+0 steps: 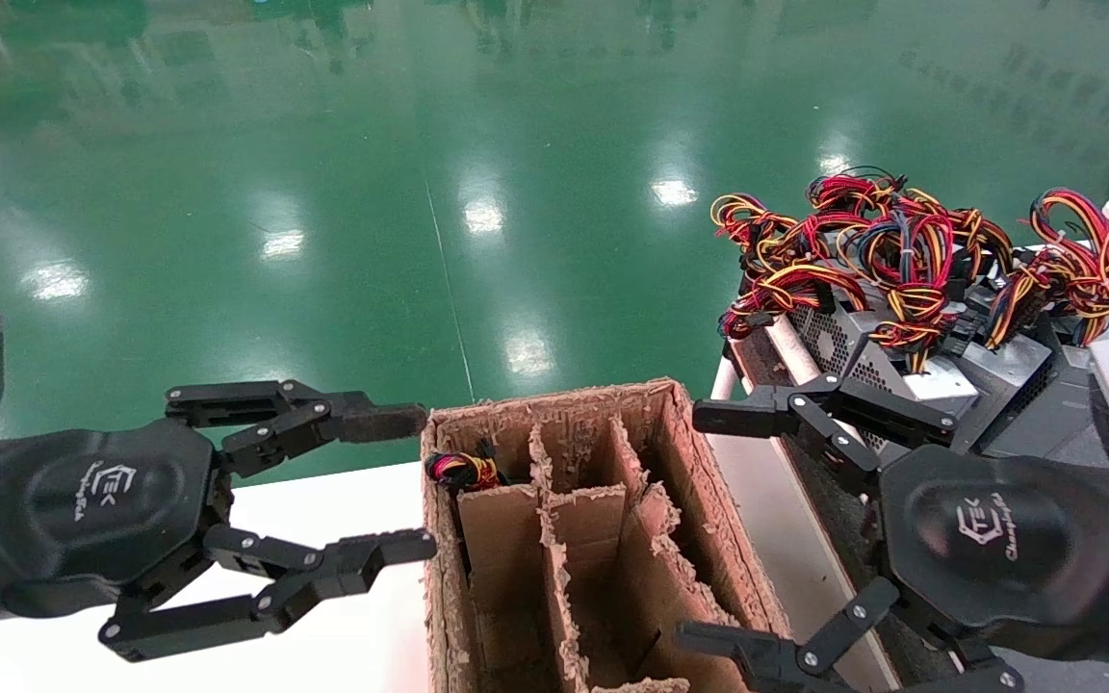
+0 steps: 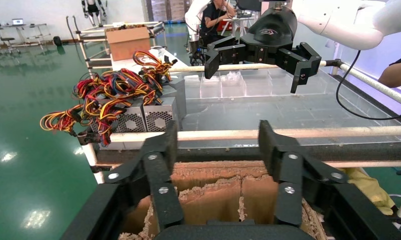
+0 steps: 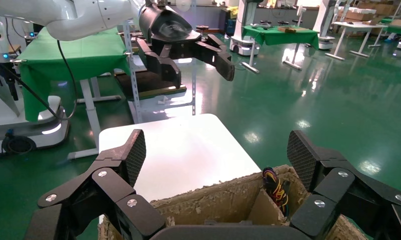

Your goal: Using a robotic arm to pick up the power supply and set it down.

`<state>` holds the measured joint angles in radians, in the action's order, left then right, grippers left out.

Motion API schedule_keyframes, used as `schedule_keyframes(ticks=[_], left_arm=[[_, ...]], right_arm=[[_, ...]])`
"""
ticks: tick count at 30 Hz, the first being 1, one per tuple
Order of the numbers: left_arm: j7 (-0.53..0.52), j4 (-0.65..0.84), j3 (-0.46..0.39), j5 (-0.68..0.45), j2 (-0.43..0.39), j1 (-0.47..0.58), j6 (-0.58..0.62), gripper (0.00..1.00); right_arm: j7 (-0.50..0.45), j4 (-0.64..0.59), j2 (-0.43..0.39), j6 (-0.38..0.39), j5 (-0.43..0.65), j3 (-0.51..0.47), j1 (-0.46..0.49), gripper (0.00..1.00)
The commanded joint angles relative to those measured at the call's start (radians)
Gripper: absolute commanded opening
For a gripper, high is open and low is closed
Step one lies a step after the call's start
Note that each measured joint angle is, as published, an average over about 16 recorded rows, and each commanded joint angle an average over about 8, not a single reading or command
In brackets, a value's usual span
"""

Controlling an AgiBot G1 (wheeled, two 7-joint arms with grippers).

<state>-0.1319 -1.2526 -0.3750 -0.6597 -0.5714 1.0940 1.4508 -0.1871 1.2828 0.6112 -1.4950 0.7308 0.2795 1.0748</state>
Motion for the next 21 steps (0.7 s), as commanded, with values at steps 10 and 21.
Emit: schedule_keyframes(ticks=[10, 21], left_arm=[[0.000, 0.000, 0.000, 0.000, 0.000, 0.000, 0.000, 0.00], [0.000, 0.000, 0.000, 0.000, 0.000, 0.000, 0.000, 0.00]], right_arm=[[0.000, 0.000, 0.000, 0.000, 0.000, 0.000, 0.000, 1.00], [0.000, 0.000, 0.000, 0.000, 0.000, 0.000, 0.000, 1.00]])
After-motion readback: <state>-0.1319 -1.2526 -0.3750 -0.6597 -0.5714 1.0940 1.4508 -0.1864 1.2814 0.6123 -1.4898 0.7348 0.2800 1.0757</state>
